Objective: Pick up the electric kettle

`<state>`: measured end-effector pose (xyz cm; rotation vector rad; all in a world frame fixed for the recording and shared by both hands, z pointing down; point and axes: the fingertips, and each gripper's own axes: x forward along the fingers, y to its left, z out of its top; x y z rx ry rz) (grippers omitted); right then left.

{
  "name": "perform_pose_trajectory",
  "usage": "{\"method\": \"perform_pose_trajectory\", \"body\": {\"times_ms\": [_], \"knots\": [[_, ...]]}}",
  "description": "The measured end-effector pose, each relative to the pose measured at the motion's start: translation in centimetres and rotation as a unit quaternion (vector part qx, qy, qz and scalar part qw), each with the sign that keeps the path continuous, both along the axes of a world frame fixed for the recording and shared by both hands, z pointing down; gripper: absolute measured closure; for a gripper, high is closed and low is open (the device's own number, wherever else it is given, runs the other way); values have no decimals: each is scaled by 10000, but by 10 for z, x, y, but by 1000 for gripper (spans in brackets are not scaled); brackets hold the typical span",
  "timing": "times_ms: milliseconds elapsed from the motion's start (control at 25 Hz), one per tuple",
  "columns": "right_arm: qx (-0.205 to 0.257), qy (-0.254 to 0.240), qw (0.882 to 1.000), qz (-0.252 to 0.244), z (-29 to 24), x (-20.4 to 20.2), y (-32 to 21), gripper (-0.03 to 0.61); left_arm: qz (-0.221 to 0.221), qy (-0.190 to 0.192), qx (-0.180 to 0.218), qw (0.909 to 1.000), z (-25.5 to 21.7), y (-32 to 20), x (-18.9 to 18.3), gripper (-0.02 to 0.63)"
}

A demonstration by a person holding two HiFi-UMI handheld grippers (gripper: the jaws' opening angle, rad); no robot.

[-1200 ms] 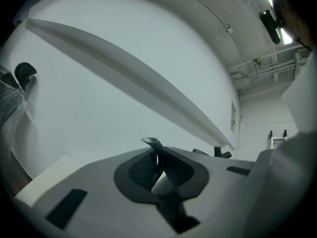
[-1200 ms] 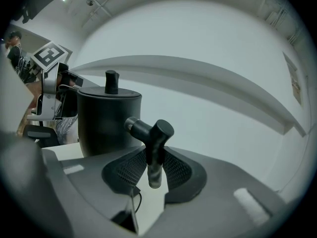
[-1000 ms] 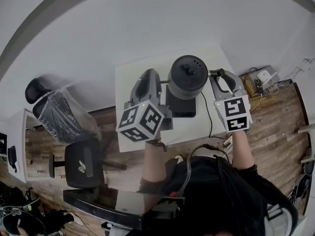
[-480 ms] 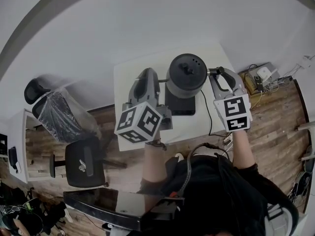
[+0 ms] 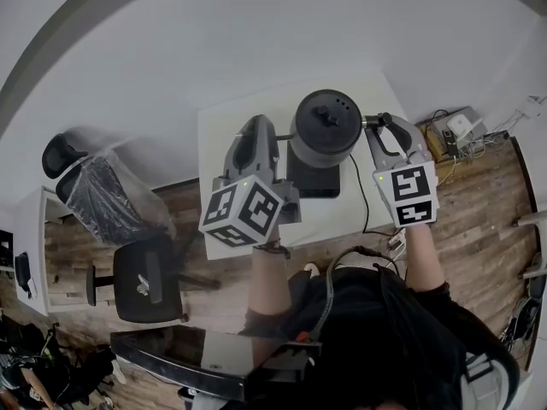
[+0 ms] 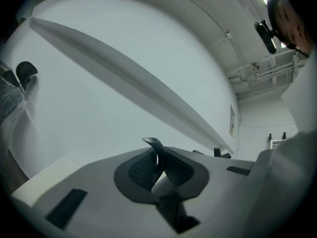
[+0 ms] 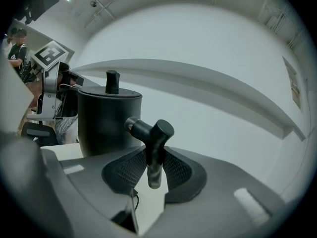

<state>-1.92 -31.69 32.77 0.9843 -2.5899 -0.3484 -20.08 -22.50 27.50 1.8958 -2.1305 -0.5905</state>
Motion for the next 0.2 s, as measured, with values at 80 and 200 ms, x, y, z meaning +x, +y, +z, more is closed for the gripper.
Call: {"method": "perform_pose_trajectory", "body": {"times_ms": [80, 200], "knots": [[4, -8, 10000, -3, 0, 1, 0, 480, -3, -8, 12, 10000, 0, 0, 1, 586], [18, -3, 10000, -13, 0, 1, -1, 480, -14, -4, 15, 10000, 0, -1, 1, 586]]}}
